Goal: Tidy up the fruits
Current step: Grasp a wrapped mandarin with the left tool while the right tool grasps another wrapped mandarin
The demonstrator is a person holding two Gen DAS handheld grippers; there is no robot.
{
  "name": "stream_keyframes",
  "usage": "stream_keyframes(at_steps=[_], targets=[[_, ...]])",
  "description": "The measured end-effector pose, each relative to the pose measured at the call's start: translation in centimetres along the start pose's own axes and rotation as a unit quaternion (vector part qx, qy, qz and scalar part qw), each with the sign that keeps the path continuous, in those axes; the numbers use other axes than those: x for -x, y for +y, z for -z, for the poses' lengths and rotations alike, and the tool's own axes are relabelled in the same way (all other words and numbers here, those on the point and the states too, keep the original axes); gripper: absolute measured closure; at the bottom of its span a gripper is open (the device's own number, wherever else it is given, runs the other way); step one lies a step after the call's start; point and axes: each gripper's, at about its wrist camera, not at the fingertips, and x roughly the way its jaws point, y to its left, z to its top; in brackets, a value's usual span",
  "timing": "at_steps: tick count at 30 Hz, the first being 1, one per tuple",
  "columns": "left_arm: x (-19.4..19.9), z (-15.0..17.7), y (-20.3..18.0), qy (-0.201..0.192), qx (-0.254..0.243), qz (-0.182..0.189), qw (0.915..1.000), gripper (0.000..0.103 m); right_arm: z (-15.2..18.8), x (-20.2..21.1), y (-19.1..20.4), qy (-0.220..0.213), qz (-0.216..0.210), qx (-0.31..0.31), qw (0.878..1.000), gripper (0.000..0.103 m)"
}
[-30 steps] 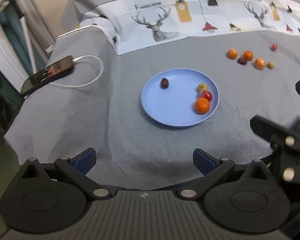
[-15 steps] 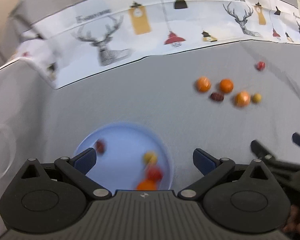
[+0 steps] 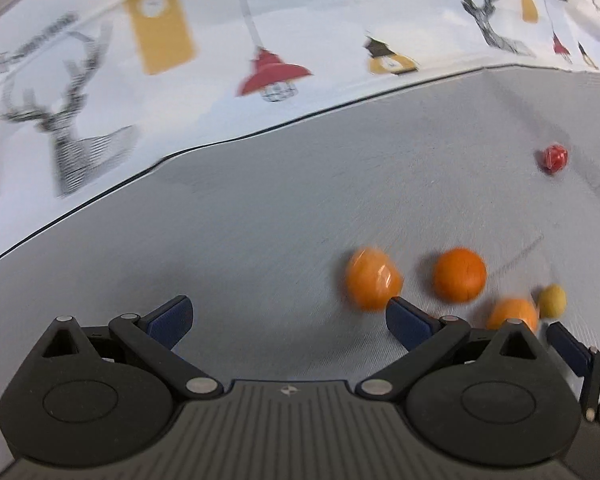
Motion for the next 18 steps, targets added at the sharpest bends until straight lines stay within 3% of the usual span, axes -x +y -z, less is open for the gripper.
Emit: stream_keyframes(at_steps=[7,15,18], targets=[[-3.9,-1.9,-0.6,0.035,-0.012,0.074,0.9966,0.0,-0.4,-0.8,-0.5,-0.013,0.005,-0.016,1.0,0.001],[-4.8,-2.5,-0.3,0.034,0.005,0.065,0.9973,0.0,-0.3,-0.5,-0.4,-0.02,0.018,-0.024,0.999,0.004],[-4.5,-2.4,-0.6,0.03,-0.01,0.06,0.9977,0.01,-0.2,-0.4,-0.4,-0.02,0.018,-0.024,0.999,0.004]])
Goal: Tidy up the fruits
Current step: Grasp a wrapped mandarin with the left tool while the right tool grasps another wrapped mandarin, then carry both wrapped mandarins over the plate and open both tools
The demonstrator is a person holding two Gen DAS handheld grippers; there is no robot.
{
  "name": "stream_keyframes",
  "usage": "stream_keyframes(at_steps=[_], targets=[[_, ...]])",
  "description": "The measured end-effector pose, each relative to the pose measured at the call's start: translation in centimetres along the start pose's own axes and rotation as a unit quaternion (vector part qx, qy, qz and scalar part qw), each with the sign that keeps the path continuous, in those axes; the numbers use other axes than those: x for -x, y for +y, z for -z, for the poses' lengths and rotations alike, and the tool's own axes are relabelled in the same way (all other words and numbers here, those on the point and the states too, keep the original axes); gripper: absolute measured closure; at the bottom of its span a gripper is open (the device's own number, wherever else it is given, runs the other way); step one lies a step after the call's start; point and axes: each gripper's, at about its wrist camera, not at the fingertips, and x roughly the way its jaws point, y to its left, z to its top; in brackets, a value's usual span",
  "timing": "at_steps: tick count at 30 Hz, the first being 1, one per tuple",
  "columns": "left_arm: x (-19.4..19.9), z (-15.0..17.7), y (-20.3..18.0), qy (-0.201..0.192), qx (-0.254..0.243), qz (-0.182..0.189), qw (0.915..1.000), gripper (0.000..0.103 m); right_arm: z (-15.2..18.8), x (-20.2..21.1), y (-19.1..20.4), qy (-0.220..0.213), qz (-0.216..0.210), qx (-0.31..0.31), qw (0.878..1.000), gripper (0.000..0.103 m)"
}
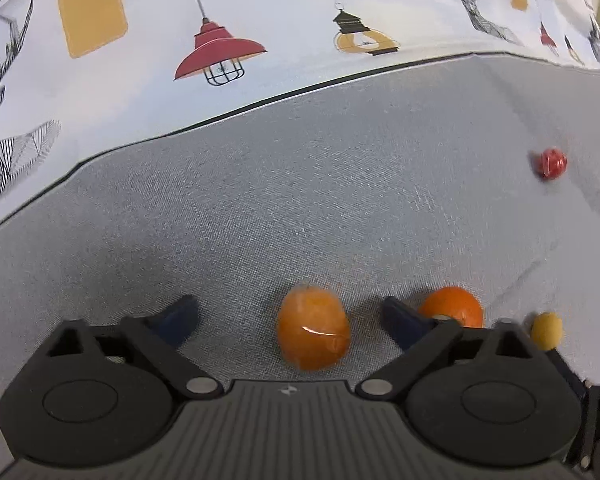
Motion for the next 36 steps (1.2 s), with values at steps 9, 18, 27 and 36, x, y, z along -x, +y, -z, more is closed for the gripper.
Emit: stream_keyframes(at_steps=[9,18,27,36], targets=[[3.5,1.4,-0.4,-0.022,-0.016,0.014,0.9995,0.066,-0.2,1.0,-0.6,-0.017,-0.025,-0.024,0.999,0.064],[13.9,9.7,1.3,-0.042,0.012,-0.037,0.9983,0.066,0.4,1.8,-3.5,-0.013,0.001,-0.066,0.998,0.063],[24.7,21.7,3.1,-0.036,0.049,-0.069,0.9958,0.066,2.7,11.2,-7.7,0.064,-0.055,-0.18,0.98,0.064],[33.8,33.1,4.4,-0.076,0.105,-0.09,0.9875,0.066,6.4,30.1,-7.1,0.005,-0.171,-0.077,0.982,0.063]])
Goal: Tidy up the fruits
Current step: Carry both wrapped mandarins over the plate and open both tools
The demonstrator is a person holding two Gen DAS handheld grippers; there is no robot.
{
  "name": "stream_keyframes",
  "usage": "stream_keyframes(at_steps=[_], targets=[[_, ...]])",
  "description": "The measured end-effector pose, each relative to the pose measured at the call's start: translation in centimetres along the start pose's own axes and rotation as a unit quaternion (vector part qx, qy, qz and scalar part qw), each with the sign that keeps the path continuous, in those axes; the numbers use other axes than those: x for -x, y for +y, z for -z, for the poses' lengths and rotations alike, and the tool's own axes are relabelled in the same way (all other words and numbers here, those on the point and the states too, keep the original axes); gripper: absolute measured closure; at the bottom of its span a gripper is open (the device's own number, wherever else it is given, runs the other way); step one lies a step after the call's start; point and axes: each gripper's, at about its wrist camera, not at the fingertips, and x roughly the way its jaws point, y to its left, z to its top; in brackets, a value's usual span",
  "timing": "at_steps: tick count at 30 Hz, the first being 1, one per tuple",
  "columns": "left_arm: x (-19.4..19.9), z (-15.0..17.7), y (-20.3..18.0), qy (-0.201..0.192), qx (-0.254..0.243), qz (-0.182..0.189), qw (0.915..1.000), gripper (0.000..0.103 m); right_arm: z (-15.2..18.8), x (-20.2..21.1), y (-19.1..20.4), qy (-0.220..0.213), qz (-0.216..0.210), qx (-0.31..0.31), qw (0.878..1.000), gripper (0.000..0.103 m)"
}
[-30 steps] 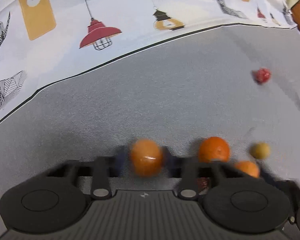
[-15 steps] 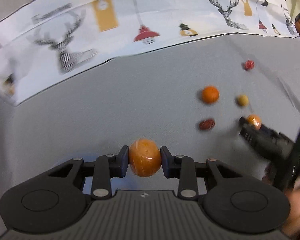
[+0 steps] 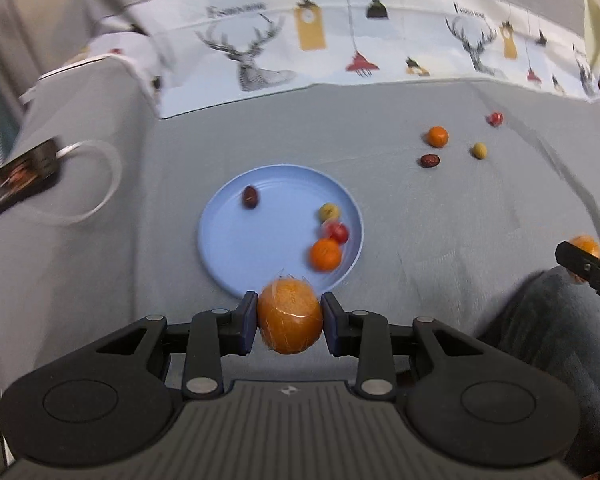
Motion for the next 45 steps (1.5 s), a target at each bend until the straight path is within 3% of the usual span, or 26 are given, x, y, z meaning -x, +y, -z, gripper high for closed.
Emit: stream_keyframes(at_steps=[6,12,24,45], targets=[[3.5,4.3,1.2,-0.012,0.029,-0.015,0.9994,0.066,1.0,5.8,4.8,-0.05,-0.053,0.109,0.991,0.063],[5.6,6.4,2.7,-0.024,0.069,-0.01,0.9972,0.066,2.8,8.0,7.3,-0.049,-0.074,0.168,0.982,0.063],[7.5,7.6,4.1,-0.053,0.086,0.006,0.9949,0.066,3.7,9.9,9.7,-0.069,-0.071,0.203,0.974,0.063],[5.0,6.7,6.2,-0.033,0.101,0.004,0.9943,0.066,4.0,7.3,11.5,-0.035,-0.061,0.24,0.968,0.063]])
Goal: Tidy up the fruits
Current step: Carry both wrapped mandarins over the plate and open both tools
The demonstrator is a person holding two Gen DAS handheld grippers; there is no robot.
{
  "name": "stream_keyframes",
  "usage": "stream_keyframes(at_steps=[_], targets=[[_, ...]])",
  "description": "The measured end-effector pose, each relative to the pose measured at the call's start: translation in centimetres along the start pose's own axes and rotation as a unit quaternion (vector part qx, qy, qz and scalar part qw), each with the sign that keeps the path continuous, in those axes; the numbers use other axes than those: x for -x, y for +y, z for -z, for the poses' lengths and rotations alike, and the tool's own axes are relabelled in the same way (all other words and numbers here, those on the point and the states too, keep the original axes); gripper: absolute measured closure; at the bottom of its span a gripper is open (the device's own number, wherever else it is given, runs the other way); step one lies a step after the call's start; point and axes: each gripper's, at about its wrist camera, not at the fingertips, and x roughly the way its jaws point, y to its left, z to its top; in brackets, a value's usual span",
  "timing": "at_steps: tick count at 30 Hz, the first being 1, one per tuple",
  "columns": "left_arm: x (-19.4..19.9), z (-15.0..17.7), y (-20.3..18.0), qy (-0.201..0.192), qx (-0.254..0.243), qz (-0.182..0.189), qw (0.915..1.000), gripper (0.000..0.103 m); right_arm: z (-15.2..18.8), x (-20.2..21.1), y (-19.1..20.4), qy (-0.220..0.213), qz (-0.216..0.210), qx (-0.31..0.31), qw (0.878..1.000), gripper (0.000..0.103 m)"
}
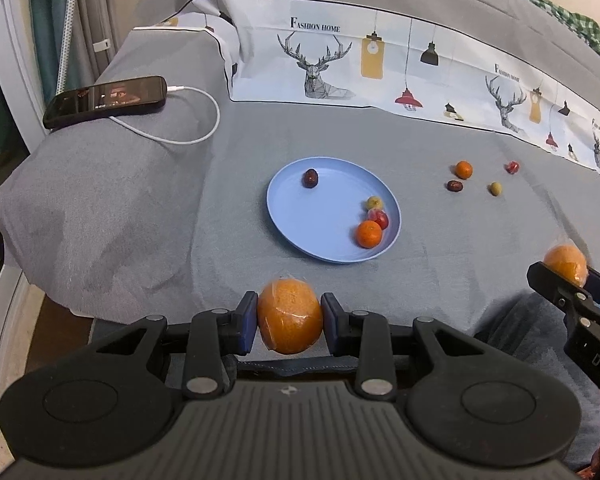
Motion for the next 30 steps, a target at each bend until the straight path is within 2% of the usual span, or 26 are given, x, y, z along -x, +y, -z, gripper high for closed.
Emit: stream_keyframes(at_steps=[13,22,30], targets=[[-3.8,-3.4,0.4,0.024,-0.011,-0.005,0.9996,0.066,-1.1,-3.9,1.3,0.023,-0.008,0.038,0.999,0.063],[-9.2,-6.5,-0.6,0.055,-0.025,0.003,0.9982,0.066,-1.6,-9.7,1.8,0.067,-0.028,0.034,0.997,0.063],[-15.4,-9.2,-1.7,0.072,-0.053,-0.006,0.996,0.066,-1.6,-16.2,2.3,0.103,-0.044,0.036,0.993,0.063]])
